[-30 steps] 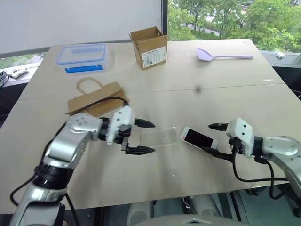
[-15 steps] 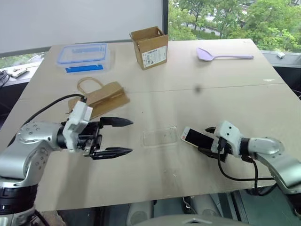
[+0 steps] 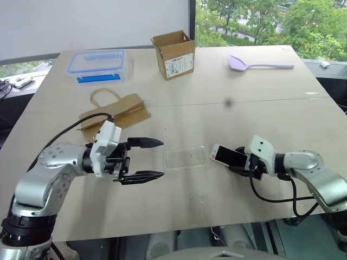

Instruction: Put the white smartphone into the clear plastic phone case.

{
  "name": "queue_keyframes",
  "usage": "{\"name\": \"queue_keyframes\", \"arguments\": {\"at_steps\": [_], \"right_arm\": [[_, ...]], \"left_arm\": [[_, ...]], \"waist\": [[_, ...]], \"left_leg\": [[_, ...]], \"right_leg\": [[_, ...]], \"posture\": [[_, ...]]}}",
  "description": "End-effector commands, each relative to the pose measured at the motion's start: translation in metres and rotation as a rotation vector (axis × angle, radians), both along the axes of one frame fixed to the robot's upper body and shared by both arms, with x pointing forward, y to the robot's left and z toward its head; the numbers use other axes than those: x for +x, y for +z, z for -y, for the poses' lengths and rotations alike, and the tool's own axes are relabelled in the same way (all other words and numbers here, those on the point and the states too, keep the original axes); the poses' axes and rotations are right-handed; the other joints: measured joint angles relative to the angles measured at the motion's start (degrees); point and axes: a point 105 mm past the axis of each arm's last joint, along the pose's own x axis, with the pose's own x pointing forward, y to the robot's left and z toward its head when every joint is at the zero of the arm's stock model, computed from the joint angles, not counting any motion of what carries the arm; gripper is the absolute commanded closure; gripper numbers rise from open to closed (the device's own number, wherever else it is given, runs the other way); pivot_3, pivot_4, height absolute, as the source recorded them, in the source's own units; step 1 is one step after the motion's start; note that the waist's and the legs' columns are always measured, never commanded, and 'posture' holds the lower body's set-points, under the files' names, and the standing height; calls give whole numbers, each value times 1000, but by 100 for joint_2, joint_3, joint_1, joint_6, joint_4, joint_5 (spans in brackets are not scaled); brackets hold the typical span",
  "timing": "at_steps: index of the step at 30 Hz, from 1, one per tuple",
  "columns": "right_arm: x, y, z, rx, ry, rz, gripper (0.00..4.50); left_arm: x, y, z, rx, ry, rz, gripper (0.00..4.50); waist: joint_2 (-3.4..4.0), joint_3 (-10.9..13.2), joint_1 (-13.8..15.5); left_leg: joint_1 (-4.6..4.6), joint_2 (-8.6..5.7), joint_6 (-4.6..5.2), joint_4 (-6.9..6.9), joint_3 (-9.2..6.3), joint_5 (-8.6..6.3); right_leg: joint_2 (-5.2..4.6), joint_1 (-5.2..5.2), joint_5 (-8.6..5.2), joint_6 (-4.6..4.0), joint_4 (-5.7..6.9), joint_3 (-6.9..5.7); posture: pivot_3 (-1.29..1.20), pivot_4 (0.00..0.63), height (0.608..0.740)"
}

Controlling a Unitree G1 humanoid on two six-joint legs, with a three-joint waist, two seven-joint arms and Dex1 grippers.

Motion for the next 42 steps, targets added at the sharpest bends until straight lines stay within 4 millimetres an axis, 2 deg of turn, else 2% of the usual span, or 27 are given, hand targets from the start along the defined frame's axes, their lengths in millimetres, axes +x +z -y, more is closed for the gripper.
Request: {"name": "queue_keyframes", "arguments": {"at_steps": [1,4,6,11,16,21,29,34,42], "right_arm": [[10,32,7,27,33,72,1574],[7,62,-15,130,159,69,1574],[8,71,-31,140,219,74,1574],[17,65,-74,60,349,94,1576],[22,49,-100,-14,426,70,1580],[19,34,-108,-79,470,37,1585],[12,36,-120,-141,550,60,1588],[17,30,-127,-172,547,66,1742],[19,27,-130,-195,535,63,1742]], "left_arm": [[1,0,1,6,32,19,107],[4,-8,-3,-1,71,-1,107],[3,-13,-6,-6,90,-18,107],[-7,-23,-17,-10,129,-63,107],[-14,-35,-29,12,190,-69,107],[-18,-43,-38,20,237,-64,107],[-22,-52,-44,28,256,-70,107],[-23,-55,-44,31,247,-76,107],[-24,-56,-44,34,243,-75,107]], "waist": [[2,8,-6],[6,16,-45],[2,18,-68],[2,18,-106],[2,18,-52],[3,18,-16],[3,18,-39],[3,18,-38],[2,18,-39]], "left_leg": [[0,0,0,1,1,0],[0,0,0,2,5,0],[2,8,0,-2,4,0],[9,13,0,-37,-7,0],[-9,8,0,-58,-4,0],[-11,6,0,-61,-1,0],[0,8,0,-63,4,1],[1,10,0,-66,2,1],[4,9,-1,-66,4,1]], "right_leg": [[-2,0,0,0,0,1],[-1,-3,1,0,2,4],[12,-5,1,0,4,6],[23,-15,-5,-12,6,1],[15,-41,4,-34,4,1],[9,-43,4,-38,0,0],[10,-43,-3,-28,8,0],[12,-43,-1,-33,8,-1],[11,-43,-1,-34,11,-1]], "posture": [[0,150,740],[0,150,740],[0,150,740],[0,150,740],[0,150,740],[0,150,740],[0,150,740],[0,150,740],[0,150,740]]}}
